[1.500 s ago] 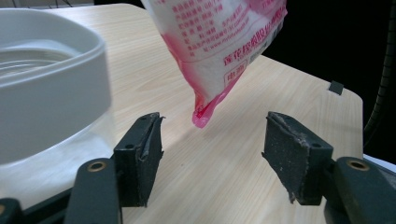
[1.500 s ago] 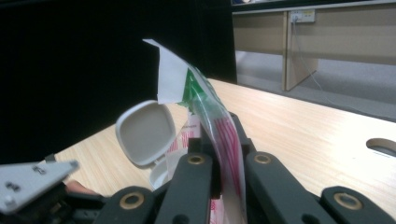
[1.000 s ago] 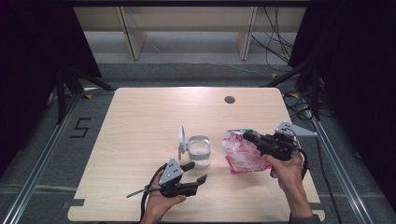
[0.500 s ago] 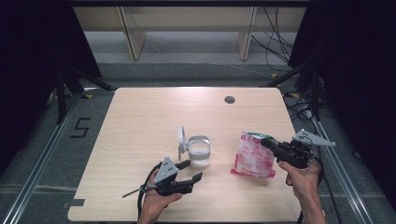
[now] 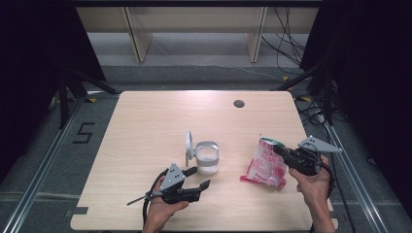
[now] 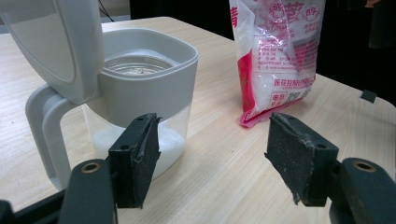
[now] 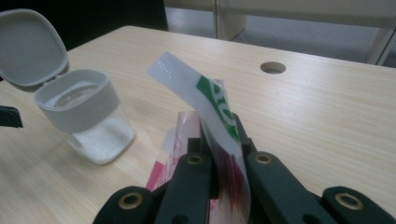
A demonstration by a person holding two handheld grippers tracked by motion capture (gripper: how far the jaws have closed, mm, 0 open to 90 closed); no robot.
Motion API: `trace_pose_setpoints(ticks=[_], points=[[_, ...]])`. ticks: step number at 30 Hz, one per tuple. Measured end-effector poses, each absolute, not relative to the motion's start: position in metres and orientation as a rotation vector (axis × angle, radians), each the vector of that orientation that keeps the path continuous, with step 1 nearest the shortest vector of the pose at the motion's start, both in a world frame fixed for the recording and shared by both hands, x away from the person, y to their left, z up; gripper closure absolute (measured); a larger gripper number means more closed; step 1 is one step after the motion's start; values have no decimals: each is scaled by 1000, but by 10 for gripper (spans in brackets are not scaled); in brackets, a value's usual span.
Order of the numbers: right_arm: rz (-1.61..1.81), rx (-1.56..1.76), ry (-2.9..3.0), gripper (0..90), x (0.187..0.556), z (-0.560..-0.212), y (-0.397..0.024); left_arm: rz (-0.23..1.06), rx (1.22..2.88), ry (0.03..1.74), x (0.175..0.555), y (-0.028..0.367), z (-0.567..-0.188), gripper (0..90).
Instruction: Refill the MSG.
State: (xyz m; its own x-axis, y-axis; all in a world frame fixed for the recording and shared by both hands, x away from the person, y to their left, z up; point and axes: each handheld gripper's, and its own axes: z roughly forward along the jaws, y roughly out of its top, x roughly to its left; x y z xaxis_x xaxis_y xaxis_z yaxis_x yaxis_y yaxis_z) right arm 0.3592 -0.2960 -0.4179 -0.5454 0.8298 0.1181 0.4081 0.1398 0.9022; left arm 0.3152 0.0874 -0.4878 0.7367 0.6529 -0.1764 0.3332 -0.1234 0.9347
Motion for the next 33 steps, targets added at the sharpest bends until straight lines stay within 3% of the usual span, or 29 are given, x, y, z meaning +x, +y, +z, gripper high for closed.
trace_pose_setpoints(ticks=[19, 33], points=[[1219, 1183, 2000, 894, 377, -434, -296, 347, 1732, 806, 317, 90, -488, 330], [1247, 1296, 1953, 786, 383, -445, -298, 345, 1722, 817, 318, 95, -490, 326]])
